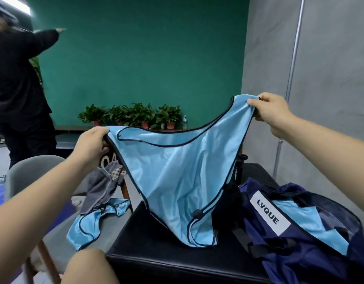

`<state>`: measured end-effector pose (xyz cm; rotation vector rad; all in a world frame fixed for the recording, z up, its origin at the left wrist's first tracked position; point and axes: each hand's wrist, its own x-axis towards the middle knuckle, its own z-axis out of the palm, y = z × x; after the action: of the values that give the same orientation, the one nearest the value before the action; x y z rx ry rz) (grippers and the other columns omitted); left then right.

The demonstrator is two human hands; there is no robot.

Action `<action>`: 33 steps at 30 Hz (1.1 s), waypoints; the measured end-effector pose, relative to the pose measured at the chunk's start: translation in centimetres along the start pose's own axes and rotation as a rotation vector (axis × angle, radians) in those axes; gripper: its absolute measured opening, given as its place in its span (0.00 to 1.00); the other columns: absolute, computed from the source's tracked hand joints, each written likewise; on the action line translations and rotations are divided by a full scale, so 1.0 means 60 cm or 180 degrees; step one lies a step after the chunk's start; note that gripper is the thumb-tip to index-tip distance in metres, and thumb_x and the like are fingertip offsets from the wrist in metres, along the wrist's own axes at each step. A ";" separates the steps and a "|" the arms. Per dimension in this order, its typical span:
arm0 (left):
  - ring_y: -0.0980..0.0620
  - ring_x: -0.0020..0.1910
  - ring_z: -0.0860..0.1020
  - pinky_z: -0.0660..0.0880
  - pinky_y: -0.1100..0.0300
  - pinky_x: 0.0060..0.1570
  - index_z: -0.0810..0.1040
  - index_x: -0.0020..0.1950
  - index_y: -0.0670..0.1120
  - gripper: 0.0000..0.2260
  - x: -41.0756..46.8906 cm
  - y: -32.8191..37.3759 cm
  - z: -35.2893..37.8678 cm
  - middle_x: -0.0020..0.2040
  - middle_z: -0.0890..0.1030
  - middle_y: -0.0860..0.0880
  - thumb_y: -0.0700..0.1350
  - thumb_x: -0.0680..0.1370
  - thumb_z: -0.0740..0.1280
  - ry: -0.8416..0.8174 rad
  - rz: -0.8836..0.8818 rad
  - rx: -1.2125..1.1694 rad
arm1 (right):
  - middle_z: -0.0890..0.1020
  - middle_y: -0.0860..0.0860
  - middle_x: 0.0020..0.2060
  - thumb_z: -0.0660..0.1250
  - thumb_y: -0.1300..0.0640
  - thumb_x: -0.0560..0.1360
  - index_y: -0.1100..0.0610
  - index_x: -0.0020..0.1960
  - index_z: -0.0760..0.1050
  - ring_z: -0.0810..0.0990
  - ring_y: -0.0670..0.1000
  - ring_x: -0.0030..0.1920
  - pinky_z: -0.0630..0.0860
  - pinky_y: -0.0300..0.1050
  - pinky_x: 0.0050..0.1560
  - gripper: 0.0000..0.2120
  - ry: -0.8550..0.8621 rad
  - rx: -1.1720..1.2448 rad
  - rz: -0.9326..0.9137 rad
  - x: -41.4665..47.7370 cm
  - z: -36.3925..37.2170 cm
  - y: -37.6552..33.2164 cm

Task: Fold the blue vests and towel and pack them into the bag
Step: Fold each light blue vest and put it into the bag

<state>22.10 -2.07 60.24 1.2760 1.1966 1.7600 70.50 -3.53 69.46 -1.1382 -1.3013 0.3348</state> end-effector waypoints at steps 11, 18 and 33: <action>0.47 0.31 0.79 0.77 0.53 0.40 0.81 0.42 0.50 0.08 0.019 0.172 0.025 0.36 0.80 0.48 0.51 0.78 0.71 -0.0039 0.0127 -0.0594 | 0.73 0.49 0.33 0.71 0.56 0.77 0.52 0.38 0.69 0.73 0.49 0.30 0.73 0.43 0.33 0.14 0.0094 0.0613 -0.0234 -0.005 -0.014 -0.100; 0.48 0.36 0.82 0.81 0.56 0.43 0.87 0.44 0.48 0.07 0.029 0.263 0.003 0.40 0.84 0.48 0.50 0.77 0.72 -0.0233 0.0462 -0.0671 | 0.76 0.49 0.34 0.72 0.56 0.77 0.52 0.41 0.73 0.75 0.48 0.33 0.72 0.43 0.34 0.09 0.0230 0.1042 -0.0302 -0.012 -0.032 -0.163; 0.44 0.40 0.83 0.82 0.47 0.50 0.85 0.52 0.46 0.08 0.117 0.074 0.034 0.47 0.84 0.42 0.50 0.81 0.72 -0.0443 -0.0577 0.0248 | 0.69 0.49 0.29 0.72 0.57 0.75 0.50 0.32 0.62 0.69 0.49 0.25 0.66 0.37 0.27 0.21 0.0171 0.0586 0.0579 0.005 0.044 -0.007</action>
<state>21.84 3.08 67.07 1.2697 1.2689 1.4840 68.12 -2.26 69.57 -1.1030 -1.0985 0.5435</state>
